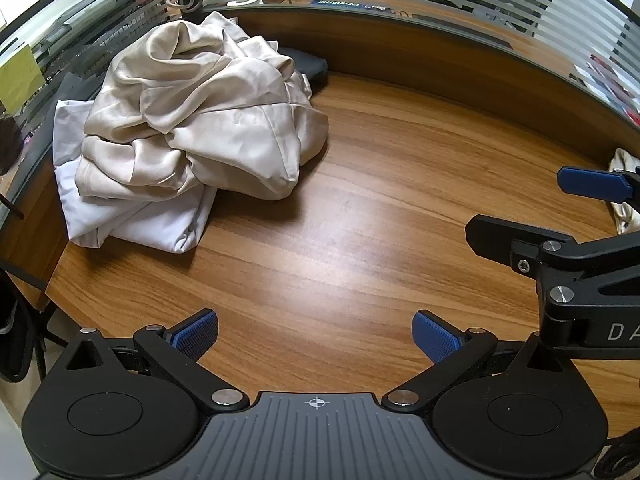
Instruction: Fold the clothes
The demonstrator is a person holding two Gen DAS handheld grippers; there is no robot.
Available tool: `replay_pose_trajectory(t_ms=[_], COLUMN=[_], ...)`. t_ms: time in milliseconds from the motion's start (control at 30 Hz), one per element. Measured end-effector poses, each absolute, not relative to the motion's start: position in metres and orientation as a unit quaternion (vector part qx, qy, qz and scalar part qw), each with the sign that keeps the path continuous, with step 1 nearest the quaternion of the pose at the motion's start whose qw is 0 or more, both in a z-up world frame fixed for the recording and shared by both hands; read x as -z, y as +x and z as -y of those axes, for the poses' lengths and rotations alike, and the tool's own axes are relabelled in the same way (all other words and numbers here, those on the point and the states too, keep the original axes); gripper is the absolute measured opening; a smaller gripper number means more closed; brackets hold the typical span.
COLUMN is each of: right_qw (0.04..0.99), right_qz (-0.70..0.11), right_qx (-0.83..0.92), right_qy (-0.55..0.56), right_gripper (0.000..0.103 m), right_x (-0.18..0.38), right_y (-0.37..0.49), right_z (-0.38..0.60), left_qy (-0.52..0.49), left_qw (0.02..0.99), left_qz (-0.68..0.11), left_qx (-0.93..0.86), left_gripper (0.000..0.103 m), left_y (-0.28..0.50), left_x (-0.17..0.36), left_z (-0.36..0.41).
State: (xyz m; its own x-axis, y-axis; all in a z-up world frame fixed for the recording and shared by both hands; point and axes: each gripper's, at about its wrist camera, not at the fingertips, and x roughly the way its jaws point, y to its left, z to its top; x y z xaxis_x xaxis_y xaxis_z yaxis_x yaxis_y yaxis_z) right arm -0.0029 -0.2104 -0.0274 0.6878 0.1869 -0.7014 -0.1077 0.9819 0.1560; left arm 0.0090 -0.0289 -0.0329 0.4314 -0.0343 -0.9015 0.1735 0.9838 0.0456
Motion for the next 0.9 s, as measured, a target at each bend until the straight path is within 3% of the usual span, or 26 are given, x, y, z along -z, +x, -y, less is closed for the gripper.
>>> replay_pose_trajectory(t_ms=[467,900], right_qw=[0.911,0.904], right_qz=[-0.400,-0.415], right_qx=[-0.072,-0.094], right_qy=[0.066,0.053], right_gripper=[0.103,0.103], right_x=[0.030,0.067], right_y=[0.053,0.200], right_z=[0.180,0.114], left_qy=[0.053,0.062], left_qw=[0.837,0.840], left_qz=[-0.541,-0.531], left_qx=[0.064,0.086], left_gripper=[0.103,0.103], left_y=[0.046,0.107], left_x=[0.029,0.040], left_z=[-0.036,-0.141])
